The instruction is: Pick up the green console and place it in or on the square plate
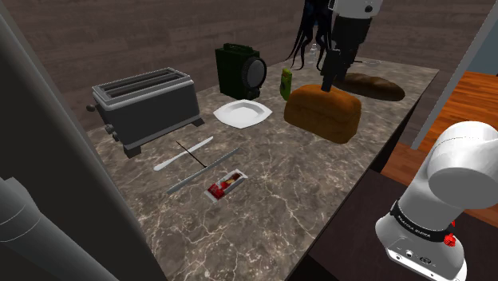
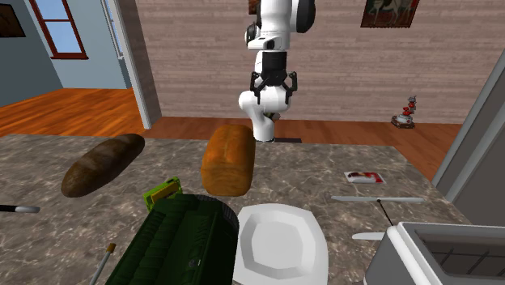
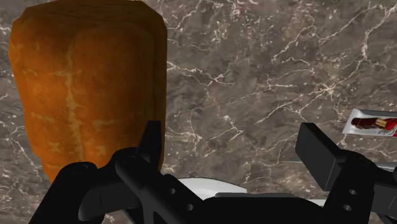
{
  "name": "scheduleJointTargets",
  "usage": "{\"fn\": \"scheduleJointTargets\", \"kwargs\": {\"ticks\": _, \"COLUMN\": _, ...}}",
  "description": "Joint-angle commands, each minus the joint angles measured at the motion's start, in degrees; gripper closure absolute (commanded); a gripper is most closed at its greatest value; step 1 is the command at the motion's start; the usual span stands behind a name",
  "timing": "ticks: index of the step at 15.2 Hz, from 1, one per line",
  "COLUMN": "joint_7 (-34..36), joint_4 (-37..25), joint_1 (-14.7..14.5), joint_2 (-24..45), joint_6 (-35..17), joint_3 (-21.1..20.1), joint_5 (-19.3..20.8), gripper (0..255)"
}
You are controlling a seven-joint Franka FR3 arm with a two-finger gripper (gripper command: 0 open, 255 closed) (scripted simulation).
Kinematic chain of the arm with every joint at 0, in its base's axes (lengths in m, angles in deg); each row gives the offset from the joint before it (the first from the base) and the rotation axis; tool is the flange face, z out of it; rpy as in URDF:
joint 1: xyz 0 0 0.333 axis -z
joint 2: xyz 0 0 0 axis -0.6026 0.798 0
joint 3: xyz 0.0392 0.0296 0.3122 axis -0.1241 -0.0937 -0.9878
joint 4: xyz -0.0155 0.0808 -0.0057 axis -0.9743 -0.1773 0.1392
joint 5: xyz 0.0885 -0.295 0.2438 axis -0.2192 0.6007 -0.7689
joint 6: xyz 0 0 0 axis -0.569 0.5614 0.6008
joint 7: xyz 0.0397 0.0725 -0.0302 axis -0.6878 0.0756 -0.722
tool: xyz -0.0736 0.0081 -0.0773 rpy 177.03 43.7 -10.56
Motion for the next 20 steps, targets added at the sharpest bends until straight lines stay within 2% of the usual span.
{"fn": "scheduleJointTargets", "kwargs": {"ticks": 1, "joint_7": 0.0, "joint_4": 0.0, "joint_1": 0.0, "joint_2": 0.0, "joint_6": 0.0, "joint_3": 0.0, "joint_5": 0.0, "gripper": 0}}
{"fn": "scheduleJointTargets", "kwargs": {"ticks": 10, "joint_7": -1.74, "joint_4": -13.09, "joint_1": 3.54, "joint_2": 21.03, "joint_6": -4.26, "joint_3": 5.11, "joint_5": 1.23, "gripper": 0}}
{"fn": "scheduleJointTargets", "kwargs": {"ticks": 20, "joint_7": -4.05, "joint_4": -33.53, "joint_1": 6.68, "joint_2": 44.43, "joint_6": -2.82, "joint_3": 10.34, "joint_5": -0.76, "gripper": 0}}
